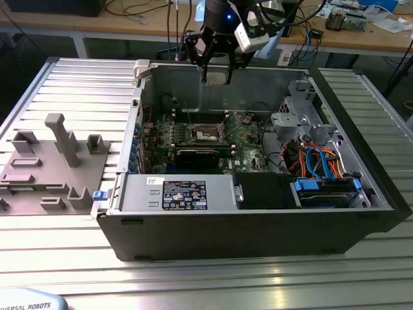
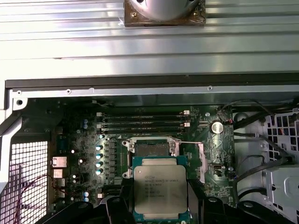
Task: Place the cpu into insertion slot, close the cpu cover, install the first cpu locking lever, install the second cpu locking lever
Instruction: 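Place the cpu into insertion slot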
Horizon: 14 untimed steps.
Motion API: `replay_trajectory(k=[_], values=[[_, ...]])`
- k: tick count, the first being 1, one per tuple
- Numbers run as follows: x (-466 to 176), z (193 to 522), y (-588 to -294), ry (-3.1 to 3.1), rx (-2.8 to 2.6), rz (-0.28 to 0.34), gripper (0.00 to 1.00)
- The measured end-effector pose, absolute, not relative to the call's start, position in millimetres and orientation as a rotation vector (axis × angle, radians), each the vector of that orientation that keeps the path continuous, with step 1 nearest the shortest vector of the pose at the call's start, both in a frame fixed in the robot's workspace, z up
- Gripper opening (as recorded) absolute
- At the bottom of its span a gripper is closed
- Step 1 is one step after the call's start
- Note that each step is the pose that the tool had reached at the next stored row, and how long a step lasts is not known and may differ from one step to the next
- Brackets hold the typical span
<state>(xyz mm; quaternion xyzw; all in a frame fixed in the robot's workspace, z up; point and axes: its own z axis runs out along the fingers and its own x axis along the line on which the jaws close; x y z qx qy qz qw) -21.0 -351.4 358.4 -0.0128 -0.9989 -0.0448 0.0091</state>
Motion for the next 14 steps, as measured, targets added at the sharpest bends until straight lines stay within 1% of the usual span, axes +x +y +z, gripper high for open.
replay_trajectory(k=[14], values=[[-21.0, 354.6, -351.4, -3.120, -0.040, -0.140, 0.55]])
